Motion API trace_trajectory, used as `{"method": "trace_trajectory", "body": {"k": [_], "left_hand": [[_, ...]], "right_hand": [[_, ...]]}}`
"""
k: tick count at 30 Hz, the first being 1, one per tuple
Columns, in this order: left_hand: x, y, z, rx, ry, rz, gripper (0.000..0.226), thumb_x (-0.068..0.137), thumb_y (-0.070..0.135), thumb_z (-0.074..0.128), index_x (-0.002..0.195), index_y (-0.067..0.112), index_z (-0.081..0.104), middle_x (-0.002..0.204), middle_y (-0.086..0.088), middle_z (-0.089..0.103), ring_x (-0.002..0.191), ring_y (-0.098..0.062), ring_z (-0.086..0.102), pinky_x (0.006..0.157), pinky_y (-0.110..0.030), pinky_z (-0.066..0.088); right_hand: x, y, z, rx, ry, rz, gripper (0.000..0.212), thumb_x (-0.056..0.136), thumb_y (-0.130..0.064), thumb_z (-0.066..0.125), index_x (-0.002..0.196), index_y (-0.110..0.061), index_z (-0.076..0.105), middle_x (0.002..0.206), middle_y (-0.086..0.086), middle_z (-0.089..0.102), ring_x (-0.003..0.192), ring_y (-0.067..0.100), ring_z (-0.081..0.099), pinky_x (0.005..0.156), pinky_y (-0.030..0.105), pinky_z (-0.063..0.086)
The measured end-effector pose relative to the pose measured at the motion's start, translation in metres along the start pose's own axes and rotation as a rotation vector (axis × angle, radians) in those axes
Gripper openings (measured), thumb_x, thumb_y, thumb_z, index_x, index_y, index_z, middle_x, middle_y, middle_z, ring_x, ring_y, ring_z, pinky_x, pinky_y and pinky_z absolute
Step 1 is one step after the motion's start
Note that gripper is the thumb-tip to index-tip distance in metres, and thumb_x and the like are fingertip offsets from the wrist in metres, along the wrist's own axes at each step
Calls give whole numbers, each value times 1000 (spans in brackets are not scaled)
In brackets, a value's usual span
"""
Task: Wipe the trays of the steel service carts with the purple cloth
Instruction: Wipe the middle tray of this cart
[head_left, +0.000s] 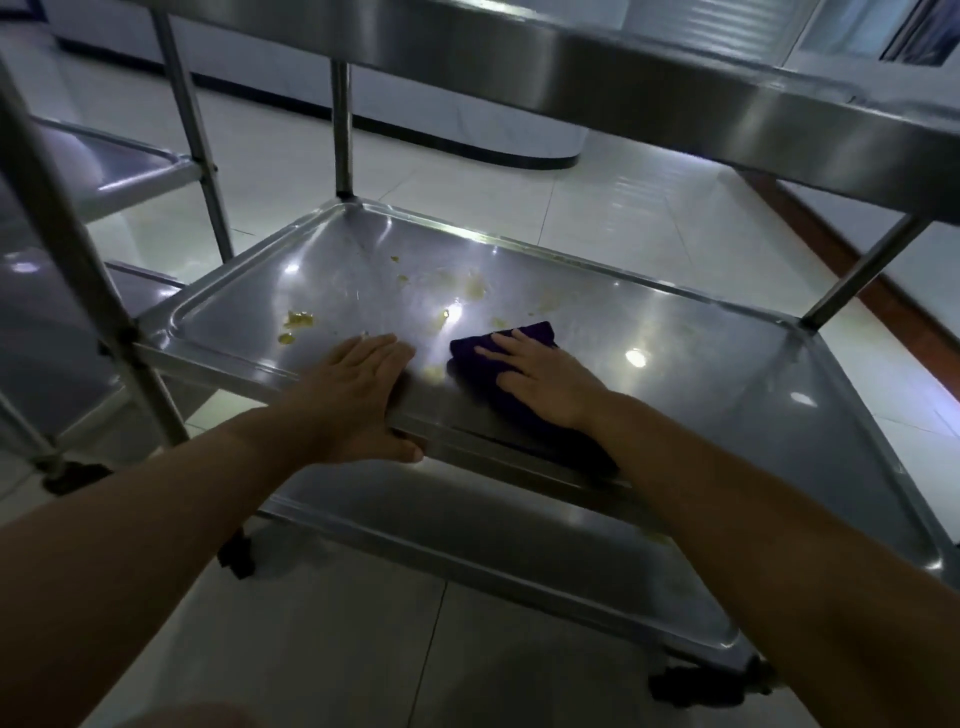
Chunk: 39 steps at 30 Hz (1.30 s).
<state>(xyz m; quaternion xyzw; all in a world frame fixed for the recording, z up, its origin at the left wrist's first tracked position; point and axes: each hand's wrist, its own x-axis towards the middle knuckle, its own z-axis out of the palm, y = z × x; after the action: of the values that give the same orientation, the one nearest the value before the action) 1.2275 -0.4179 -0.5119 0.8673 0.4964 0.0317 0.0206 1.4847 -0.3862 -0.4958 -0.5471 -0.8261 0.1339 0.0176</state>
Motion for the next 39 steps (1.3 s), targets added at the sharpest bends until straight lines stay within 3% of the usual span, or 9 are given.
{"method": "trace_trajectory", "body": {"k": [7,13,19,21,25,29,33,37,39], "left_hand": [[8,-16,6,-73,14,96,114,69,79,39,152,16,-7,160,-2,-2,146,-15,-7,115,-30,-8],[7,-20,10,-73,75,142,108,79,69,53,151,14,-5,160,-1,-4,145,-15,-13,115,-36,-12],[-8,-18,14,-28,174,35,111,74,78,46,151,13,-1,159,-3,-2,145,-19,-17,117,-50,-8],[-15,-16,14,-18,199,-3,111,74,80,43,151,12,0,159,-4,-1,145,-20,-16,116,-51,-9],[-22,-29,17,-213,319,123,106,70,63,68,148,7,23,154,-10,24,146,-21,5,117,-55,9],[-31,-59,-3,-377,251,252,99,74,47,75,148,16,17,156,-4,12,139,-6,-5,111,-26,-5],[-24,-108,-21,-92,147,242,126,50,91,44,149,22,8,158,-2,5,144,-17,-7,107,-29,-21],[-22,-154,-16,-64,59,222,139,35,104,7,150,25,2,159,0,1,144,-13,-9,110,-29,-20],[-25,-163,-12,-131,15,196,142,33,104,3,150,25,-2,159,2,-2,145,-13,-8,111,-28,-15]], "right_hand": [[77,35,-24,-86,57,307,48,104,-35,20,152,-36,20,161,-8,14,148,13,7,119,42,13],[105,32,-27,-107,61,449,49,103,-38,22,152,-37,16,162,-6,8,149,15,2,117,43,12],[66,-18,-4,-138,7,242,44,104,-34,26,147,-34,34,160,-13,9,149,16,-1,119,44,12],[47,-40,5,-86,5,206,45,104,-36,29,149,-38,27,160,-11,9,148,14,-1,120,43,9],[13,-85,12,-22,-45,169,49,104,-29,32,151,-36,19,160,-11,6,147,9,-3,121,33,2],[-14,-117,12,44,-154,50,45,106,-22,30,150,-29,29,151,-24,4,142,-1,-8,102,3,-14],[-21,-130,17,144,-200,2,44,105,-21,33,148,-33,28,152,-23,4,140,-5,-9,99,-3,-14],[-3,-124,22,170,-116,-19,42,103,-24,37,138,-46,27,157,-17,12,146,1,-2,115,17,-6],[16,-116,21,135,-54,14,44,102,-24,39,138,-46,25,158,-14,16,147,4,2,119,26,-1]]}}
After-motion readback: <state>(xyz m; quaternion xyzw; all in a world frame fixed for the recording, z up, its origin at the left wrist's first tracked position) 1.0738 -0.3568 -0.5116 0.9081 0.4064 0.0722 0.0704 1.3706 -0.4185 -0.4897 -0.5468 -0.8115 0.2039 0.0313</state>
